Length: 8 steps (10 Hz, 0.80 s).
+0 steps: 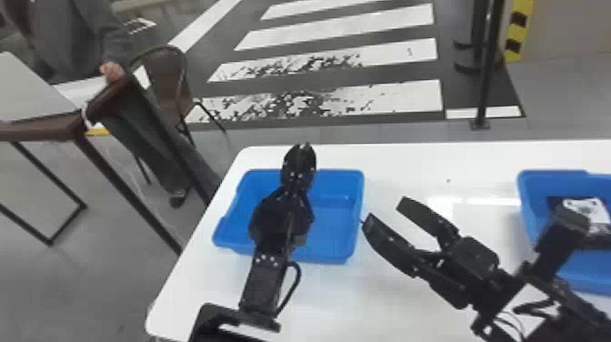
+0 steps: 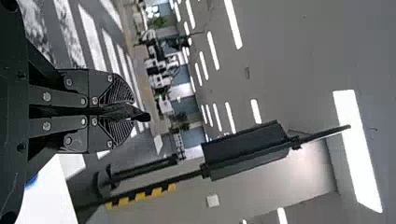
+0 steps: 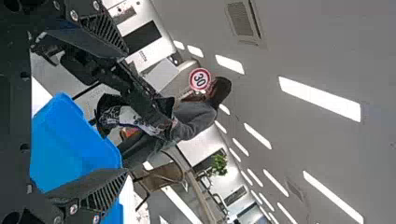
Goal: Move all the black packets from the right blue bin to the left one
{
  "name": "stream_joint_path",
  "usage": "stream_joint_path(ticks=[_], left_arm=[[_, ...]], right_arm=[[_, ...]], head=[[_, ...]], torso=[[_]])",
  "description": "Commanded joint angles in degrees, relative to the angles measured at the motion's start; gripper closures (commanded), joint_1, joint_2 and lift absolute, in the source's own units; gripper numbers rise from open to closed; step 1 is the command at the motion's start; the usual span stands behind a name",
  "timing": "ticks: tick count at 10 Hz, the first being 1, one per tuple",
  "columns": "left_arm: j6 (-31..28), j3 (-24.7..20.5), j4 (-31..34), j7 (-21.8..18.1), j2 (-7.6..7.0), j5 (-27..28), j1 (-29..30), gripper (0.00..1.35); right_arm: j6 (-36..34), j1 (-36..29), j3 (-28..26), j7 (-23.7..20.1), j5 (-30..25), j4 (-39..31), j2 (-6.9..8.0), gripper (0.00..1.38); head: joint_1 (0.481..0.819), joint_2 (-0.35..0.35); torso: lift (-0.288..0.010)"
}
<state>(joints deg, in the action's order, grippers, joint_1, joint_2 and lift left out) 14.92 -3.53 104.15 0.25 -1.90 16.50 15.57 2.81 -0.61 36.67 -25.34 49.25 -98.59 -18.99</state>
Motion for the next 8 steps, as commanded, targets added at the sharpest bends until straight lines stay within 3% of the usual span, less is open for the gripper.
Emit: stream_joint_path(ticks=[1, 3, 5, 6, 8], left_arm=[[6.3, -2.9, -11.0, 0.8, 0.23, 4.7, -5.3, 1.13], [6.5, -3.6, -14.6, 0.3, 0.14, 0.6, -5.2, 0.01], [10.0, -2.3, -14.4, -3.9, 0.05, -8.0, -3.9, 0.09], [10.8, 1.6, -11.7, -5.3, -0.65, -16.8, -1.8, 0.08], [-1.0, 4.4, 9.8, -6.1, -1.27, -25.2, 9.6, 0.08]], right_arm=[[0.0, -0.1, -0.3, 0.0, -0.1, -0.1, 0.01, 0.11], [-0.4, -1.8, -5.1, 0.0, -2.9, -1.5, 0.62, 0.11], [-3.9, -4.7, -14.6, 0.3, -8.3, -3.7, 1.94, 0.11], [-7.7, -6.3, -19.9, 1.1, -11.7, -6.8, 2.73, 0.11], [-16.6, -8.9, -28.8, 4.8, -21.7, -15.4, 3.96, 0.11]], head=[[0.695, 0.350], [0.695, 0.350], [0.695, 0.347], [0.695, 0.311], [0.695, 0.230]], torso=[[-0.140], [-0.140], [-0.140], [-0.140], [-0.140]])
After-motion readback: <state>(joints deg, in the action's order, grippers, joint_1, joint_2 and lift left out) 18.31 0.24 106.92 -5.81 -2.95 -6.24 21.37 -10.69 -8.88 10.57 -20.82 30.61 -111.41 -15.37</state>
